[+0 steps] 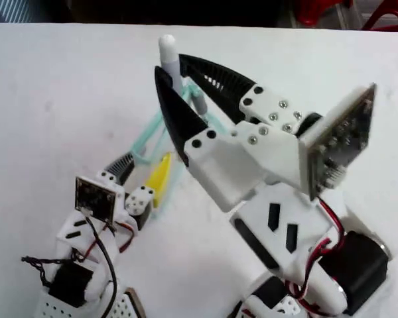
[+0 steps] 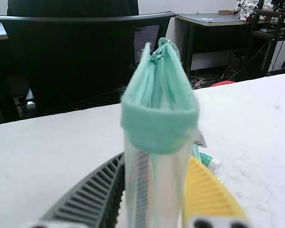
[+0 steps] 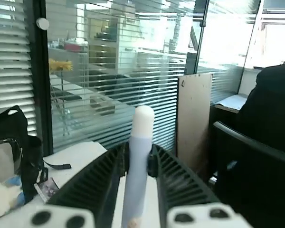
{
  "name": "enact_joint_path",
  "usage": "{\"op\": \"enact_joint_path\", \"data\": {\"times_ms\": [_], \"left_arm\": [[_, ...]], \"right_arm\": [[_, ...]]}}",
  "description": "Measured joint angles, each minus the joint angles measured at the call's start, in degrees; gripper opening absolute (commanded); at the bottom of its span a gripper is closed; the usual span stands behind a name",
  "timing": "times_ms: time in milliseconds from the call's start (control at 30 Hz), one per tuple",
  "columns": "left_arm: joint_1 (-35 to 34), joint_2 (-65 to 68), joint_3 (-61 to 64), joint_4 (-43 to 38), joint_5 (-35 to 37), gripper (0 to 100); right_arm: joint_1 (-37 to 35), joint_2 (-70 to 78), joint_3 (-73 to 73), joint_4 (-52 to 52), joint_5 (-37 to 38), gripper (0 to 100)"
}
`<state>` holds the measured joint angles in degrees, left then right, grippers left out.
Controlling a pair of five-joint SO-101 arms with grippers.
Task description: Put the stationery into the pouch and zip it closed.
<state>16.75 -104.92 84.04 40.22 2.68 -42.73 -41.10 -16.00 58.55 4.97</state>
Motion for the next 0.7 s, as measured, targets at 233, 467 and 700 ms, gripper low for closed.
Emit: {"op": "enact_joint_path", "data": {"times_ms": [233, 467, 700], "left_arm": [[0.0, 0.0, 0.0, 0.0, 0.0, 18], [0.0, 0.0, 0.0, 0.0, 0.0, 18], [0.0, 0.0, 0.0, 0.0, 0.0, 18]], "right_arm": [[-0.3, 3.8, 6.2, -8.9, -0.7, 1.6], [-0.1, 8.9, 12.8, -17.4, -0.9, 1.6], [-0.1, 7.6, 20.4, -17.8, -0.9, 1.6]]}}
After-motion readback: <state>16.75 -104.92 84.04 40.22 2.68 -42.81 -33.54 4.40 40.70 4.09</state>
